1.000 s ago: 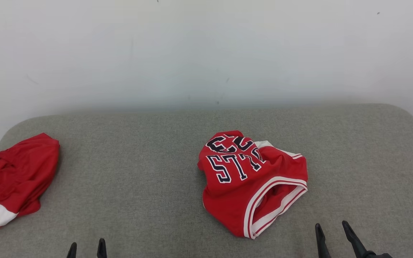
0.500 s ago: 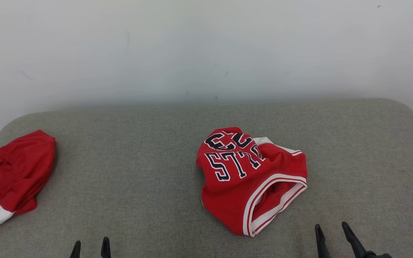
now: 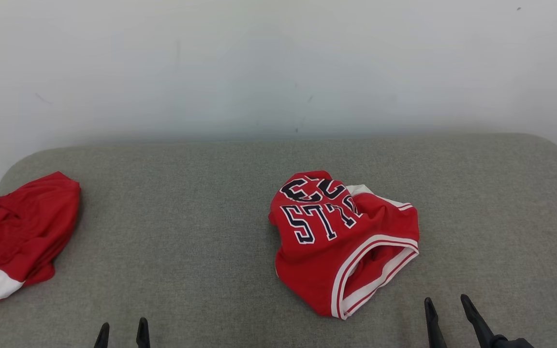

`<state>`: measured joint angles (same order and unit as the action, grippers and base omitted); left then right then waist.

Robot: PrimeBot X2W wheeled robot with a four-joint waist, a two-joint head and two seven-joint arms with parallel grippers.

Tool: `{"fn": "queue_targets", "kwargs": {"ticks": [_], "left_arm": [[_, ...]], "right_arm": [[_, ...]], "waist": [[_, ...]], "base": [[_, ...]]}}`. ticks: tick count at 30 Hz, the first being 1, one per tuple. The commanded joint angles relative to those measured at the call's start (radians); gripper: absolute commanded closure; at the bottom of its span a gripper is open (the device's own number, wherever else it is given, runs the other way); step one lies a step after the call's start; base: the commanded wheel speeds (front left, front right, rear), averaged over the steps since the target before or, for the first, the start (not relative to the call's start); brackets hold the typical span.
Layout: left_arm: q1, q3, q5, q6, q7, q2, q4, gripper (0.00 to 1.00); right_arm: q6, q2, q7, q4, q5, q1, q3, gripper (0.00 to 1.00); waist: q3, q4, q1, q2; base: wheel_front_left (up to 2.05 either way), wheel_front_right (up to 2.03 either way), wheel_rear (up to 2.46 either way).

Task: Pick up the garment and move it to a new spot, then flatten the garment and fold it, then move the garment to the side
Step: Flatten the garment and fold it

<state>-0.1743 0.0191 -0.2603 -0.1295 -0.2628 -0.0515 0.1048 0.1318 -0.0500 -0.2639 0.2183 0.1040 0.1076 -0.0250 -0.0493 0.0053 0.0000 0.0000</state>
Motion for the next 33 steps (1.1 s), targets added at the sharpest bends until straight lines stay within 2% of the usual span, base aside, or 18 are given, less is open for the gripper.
{"fn": "queue_targets", "kwargs": {"ticks": [1,4,9,15,17,21,26,33], "left_arm": [[0.0,0.001,-0.011,-0.001,-0.003,0.002,-0.006,0.0],[0.002,0.002,-0.012,-0.001,-0.003,0.002,-0.006,0.0],[0.008,0.002,-0.013,0.0,-0.003,0.002,-0.009,0.0],[0.03,-0.012,-0.017,0.0,-0.003,0.001,-0.014,0.0],[0.046,-0.021,-0.016,0.0,-0.003,0.002,-0.022,0.0],[0.081,-0.038,-0.011,0.0,-0.003,0.001,-0.032,0.0],[0.129,-0.058,-0.019,0.0,-0.003,0.001,-0.046,0.0],[0.154,-0.063,-0.02,0.0,-0.003,0.001,-0.046,0.0]], "right_arm": [[-0.002,-0.001,-0.001,0.001,0.002,0.0,0.001,0.0],[-0.002,-0.001,0.001,0.019,0.048,-0.008,0.016,0.0],[-0.002,0.0,0.073,0.052,0.131,-0.092,0.042,0.0],[-0.002,-0.001,0.283,0.137,0.155,-0.265,0.075,0.0],[-0.002,-0.016,0.392,0.189,0.149,-0.322,0.084,0.0],[-0.002,-0.027,0.509,0.248,0.127,-0.446,0.129,0.0],[-0.002,-0.031,0.58,0.331,0.089,-0.563,0.21,0.0],[-0.002,-0.022,0.598,0.408,0.124,-0.614,0.237,0.0]], "waist": [[0.001,0.002,0.0,0.0],[0.005,0.005,0.0,0.0],[0.021,0.003,0.0,0.0],[0.058,0.017,0.0,0.0],[0.084,0.028,0.0,0.0],[0.139,0.06,0.0,0.0],[0.201,0.105,0.0,0.0],[0.227,0.135,0.0,0.0]], "base": [[0.0,0.0,0.0],[0.0,0.0,0.0],[0.0,0.0,0.0],[0.0,0.0,0.0],[0.0,0.0,0.0],[0.0,0.0,0.0],[0.0,0.0,0.0],[0.0,0.0,0.0]]}}
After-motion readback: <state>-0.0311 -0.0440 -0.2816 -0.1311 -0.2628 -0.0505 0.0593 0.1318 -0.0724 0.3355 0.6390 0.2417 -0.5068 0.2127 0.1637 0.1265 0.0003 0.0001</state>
